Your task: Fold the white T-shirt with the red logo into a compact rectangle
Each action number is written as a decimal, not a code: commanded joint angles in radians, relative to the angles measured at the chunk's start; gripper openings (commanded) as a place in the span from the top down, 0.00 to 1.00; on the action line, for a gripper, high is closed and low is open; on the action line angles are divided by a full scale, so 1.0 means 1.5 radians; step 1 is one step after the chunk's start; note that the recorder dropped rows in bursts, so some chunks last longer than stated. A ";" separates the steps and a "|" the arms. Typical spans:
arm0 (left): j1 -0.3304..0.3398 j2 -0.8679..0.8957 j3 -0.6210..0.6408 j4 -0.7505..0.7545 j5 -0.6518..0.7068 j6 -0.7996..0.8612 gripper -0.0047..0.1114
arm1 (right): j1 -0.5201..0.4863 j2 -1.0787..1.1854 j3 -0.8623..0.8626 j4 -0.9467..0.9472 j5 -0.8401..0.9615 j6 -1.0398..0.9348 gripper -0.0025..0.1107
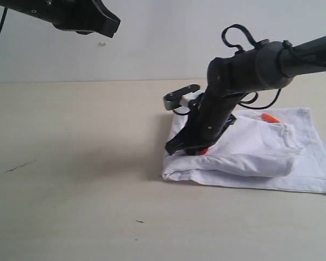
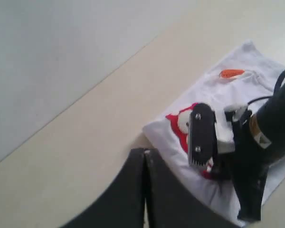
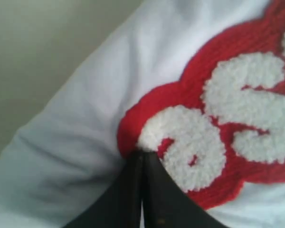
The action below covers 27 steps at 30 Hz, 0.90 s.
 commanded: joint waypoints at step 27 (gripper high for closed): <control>0.003 -0.457 0.236 -0.014 -0.234 -0.123 0.96 | 0.083 -0.710 0.158 -0.083 -0.216 0.124 0.98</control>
